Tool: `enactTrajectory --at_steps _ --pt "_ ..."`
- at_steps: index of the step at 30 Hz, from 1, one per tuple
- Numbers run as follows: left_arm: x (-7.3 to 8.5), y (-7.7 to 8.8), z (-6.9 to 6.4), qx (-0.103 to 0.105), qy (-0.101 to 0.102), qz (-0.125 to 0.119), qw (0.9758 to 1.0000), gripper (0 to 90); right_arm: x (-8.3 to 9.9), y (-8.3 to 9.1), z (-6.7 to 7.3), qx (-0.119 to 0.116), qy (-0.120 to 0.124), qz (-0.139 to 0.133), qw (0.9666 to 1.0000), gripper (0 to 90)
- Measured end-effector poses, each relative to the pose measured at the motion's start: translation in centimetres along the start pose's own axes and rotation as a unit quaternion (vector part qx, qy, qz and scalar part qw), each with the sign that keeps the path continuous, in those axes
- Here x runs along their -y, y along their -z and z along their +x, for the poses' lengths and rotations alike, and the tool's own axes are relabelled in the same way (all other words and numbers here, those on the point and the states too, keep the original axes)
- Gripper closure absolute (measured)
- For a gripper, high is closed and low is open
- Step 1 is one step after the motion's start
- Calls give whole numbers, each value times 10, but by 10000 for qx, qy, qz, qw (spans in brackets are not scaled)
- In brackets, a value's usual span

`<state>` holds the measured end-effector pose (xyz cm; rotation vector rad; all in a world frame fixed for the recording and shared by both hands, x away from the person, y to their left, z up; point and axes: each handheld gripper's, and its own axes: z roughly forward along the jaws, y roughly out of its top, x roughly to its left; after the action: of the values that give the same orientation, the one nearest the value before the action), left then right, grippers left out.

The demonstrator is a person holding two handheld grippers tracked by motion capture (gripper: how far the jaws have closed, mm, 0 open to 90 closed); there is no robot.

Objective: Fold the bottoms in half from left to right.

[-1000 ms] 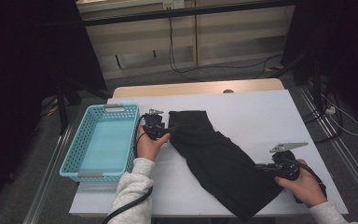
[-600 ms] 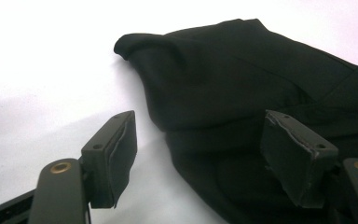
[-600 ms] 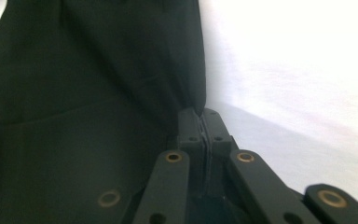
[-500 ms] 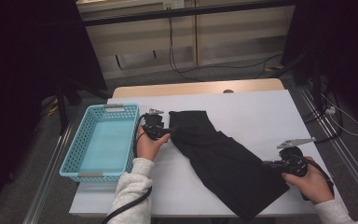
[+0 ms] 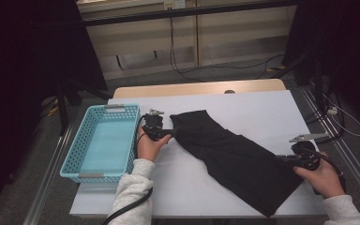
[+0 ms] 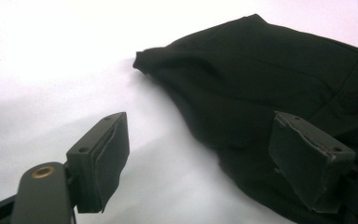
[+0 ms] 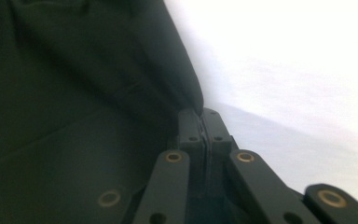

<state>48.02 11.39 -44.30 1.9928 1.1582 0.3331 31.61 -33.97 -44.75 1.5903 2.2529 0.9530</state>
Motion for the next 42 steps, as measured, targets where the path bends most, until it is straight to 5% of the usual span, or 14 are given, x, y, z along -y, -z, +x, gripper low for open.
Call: enactTrajectory --at_steps 14,19,23,29,33,36,38,42 --pt "1 0 -1 -14 -28 27 10000 201 -3 2 -19 424 -34 -23 9991 887" --pt "1 0 -1 -18 -42 46 10000 198 -2 0 -20 352 3 -124 9993 869" --pt "2 -1 -2 0 -57 60 10000 198 -2 -1 -15 398 95 -216 9989 682" --pt "1 -1 -4 0 -117 54 9999 195 -8 1 -3 646 334 -453 9963 542" --pt "1 -2 -3 6 -114 80 9999 193 -13 5 4 628 376 -669 9951 518" --pt "1 -2 -3 27 -109 86 9999 192 -15 5 11 458 454 -723 9953 657" --pt "1 -2 -4 39 -90 70 9999 192 -13 -1 18 185 542 -497 9971 711" --pt "1 -3 -4 53 -112 77 9999 192 -6 -18 24 332 677 -275 9968 669"
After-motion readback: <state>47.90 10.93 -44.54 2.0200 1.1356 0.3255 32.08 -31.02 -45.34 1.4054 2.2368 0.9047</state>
